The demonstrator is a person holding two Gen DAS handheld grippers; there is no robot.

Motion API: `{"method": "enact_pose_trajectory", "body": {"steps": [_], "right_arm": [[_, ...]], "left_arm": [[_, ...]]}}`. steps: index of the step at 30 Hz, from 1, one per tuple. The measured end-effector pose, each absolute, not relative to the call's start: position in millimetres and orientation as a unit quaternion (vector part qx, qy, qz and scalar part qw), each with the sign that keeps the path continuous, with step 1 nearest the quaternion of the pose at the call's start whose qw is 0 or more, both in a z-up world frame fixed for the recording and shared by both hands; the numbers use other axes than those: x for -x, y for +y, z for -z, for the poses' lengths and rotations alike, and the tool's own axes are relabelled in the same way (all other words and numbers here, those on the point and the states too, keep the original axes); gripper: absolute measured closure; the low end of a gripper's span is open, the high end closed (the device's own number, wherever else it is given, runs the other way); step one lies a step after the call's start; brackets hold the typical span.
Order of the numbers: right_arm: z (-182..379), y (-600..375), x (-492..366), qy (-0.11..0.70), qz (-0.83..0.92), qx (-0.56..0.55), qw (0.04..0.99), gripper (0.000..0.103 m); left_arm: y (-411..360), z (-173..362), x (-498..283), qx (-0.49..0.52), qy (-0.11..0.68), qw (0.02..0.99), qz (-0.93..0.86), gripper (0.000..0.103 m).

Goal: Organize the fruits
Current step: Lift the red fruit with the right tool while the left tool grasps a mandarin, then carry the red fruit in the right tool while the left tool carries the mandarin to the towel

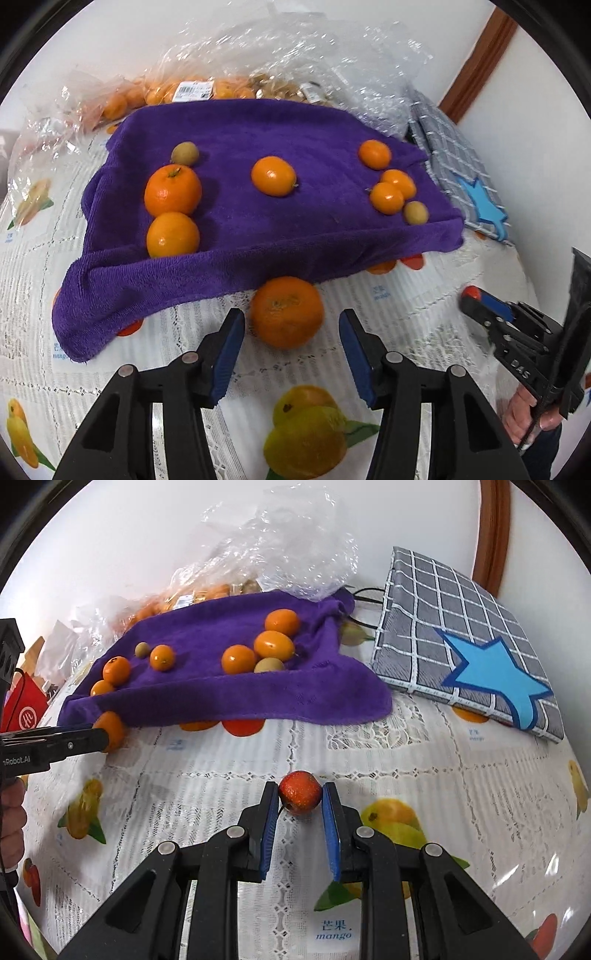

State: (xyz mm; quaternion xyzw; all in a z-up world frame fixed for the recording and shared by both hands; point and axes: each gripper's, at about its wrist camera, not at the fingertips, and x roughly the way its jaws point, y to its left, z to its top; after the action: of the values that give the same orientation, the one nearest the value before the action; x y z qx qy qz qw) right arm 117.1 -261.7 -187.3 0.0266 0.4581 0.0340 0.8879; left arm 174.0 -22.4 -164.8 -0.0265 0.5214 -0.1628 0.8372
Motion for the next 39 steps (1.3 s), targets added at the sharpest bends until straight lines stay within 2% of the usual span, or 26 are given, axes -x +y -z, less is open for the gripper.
{"method": "enact_pose_trajectory", "body": {"steps": [10,12,14,21,39], "right_arm": [[186.9,-261.8,-119.9,0.461,-0.031,-0.029,0.886,0.079],[184.3,-262.6,-120.1,0.459,-0.030,-0.031,0.887,0.079],[181.5,-261.5,-120.1,0.457,-0.029,-0.029,0.888,0.079],[174.1,-256.0,-119.6,0.453,-0.025,-0.023,0.891,0.079],[152.9,-248.7,-110.8,0.438,-0.022,-0.028,0.898,0.079]], "left_arm": [[-25.7,172.2,-174.9,0.015,0.506,0.852,0.133,0.052],[-26.9,172.2,-173.7,0.011,0.504,0.853,0.138,0.060],[-28.2,171.7,-172.8,0.012,0.504,0.852,0.143,0.062],[-21.9,168.4,-166.4,0.019,0.500,0.853,0.147,0.063],[0.9,117.9,-152.5,0.046,0.458,0.876,0.144,0.063]]}}
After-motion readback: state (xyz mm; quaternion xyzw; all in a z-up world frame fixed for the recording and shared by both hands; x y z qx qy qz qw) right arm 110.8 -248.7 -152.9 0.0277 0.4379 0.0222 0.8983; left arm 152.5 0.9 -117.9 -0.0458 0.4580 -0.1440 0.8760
